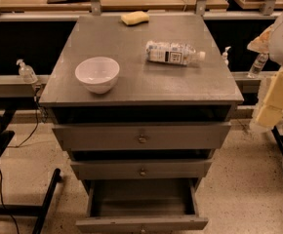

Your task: Close bottom drawer

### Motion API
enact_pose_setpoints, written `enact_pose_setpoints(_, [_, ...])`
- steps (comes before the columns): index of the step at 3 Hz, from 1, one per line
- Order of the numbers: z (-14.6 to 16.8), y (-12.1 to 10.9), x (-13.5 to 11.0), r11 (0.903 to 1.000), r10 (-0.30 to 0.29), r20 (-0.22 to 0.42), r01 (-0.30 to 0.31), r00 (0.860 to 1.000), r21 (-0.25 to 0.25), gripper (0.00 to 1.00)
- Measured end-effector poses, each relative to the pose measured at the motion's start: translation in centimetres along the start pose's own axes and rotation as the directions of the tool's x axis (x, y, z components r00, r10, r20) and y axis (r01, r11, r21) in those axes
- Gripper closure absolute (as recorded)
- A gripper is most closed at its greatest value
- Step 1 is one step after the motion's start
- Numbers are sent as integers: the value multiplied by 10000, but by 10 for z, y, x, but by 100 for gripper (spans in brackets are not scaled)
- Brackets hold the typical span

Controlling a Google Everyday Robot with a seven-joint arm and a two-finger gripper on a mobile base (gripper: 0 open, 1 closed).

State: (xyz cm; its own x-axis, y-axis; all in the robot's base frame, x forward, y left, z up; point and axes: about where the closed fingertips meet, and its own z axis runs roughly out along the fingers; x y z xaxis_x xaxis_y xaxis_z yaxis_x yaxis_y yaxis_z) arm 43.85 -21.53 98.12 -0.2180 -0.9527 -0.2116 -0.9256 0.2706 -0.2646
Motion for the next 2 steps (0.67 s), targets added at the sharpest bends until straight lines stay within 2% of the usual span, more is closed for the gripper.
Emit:
enact_pose_setpoints(1, [2, 0, 0, 10000, 38, 24, -38, 10000, -9, 0])
enact_pose_setpoints(2, [35, 6, 7, 9988, 336, 512, -317, 9981, -369, 0])
